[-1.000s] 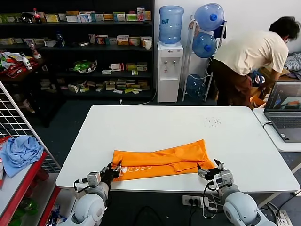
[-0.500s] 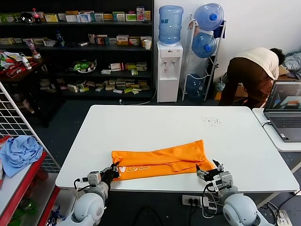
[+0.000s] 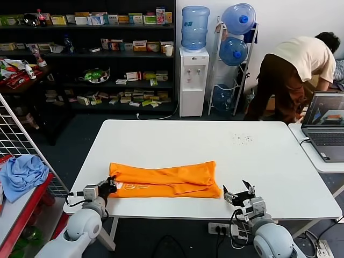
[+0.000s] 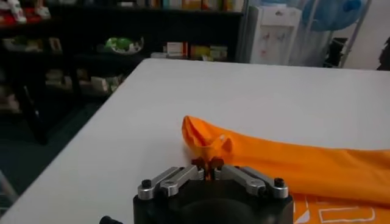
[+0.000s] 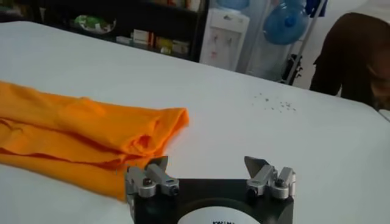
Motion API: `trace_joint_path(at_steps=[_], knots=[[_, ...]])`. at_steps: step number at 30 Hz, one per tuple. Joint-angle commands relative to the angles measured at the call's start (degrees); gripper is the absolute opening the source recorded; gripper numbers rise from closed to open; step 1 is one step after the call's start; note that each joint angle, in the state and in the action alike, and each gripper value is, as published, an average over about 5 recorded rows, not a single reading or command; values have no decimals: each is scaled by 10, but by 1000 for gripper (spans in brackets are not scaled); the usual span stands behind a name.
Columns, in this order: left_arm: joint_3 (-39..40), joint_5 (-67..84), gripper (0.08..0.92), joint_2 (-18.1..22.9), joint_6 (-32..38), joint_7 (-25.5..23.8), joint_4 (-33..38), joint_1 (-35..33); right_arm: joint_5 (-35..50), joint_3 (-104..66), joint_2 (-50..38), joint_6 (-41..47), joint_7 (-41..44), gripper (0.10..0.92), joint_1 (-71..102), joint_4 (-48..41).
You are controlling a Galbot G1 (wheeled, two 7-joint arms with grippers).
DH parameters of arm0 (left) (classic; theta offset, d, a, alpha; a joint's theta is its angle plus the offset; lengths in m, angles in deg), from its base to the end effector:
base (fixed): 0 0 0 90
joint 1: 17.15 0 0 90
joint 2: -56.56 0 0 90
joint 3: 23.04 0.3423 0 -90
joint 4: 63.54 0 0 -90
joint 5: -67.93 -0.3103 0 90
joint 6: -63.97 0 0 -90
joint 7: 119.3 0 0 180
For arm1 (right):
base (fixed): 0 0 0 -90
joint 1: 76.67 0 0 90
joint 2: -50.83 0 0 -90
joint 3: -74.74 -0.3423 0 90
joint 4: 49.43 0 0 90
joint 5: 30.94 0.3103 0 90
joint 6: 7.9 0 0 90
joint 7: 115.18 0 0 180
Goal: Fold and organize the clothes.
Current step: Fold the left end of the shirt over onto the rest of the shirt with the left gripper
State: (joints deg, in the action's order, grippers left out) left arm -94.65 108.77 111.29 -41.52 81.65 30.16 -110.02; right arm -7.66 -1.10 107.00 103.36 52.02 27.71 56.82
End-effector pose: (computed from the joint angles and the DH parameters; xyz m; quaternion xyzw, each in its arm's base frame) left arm 0.2775 0.1063 -0.3338 0.0268 -0.9722 -0.0056 0.2325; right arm 0.2170 -0.0817 -0.3166 0.0623 -0.9657 0.1093 0.2273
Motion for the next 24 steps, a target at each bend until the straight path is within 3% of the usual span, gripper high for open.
trace_joint_path(at_steps=[1, 5, 10, 16, 24], knots=[[-47, -7, 136, -106, 10, -1, -48, 35, -26, -4, 5, -17, -1, 823, 7, 7], [-49, 3, 136, -119, 4, 4, -21, 36, -33, -6, 9, -26, -3, 823, 8, 3], [-18, 44, 136, -105, -21, 27, 87, 11, -44, -5, 12, -33, -2, 823, 6, -11], [57, 87, 136, -55, -41, 61, 152, 10, -54, -8, 11, -41, 0, 823, 7, -28], [154, 97, 136, 40, -45, 83, 149, 66, -57, -4, 12, -41, -1, 823, -6, -51]])
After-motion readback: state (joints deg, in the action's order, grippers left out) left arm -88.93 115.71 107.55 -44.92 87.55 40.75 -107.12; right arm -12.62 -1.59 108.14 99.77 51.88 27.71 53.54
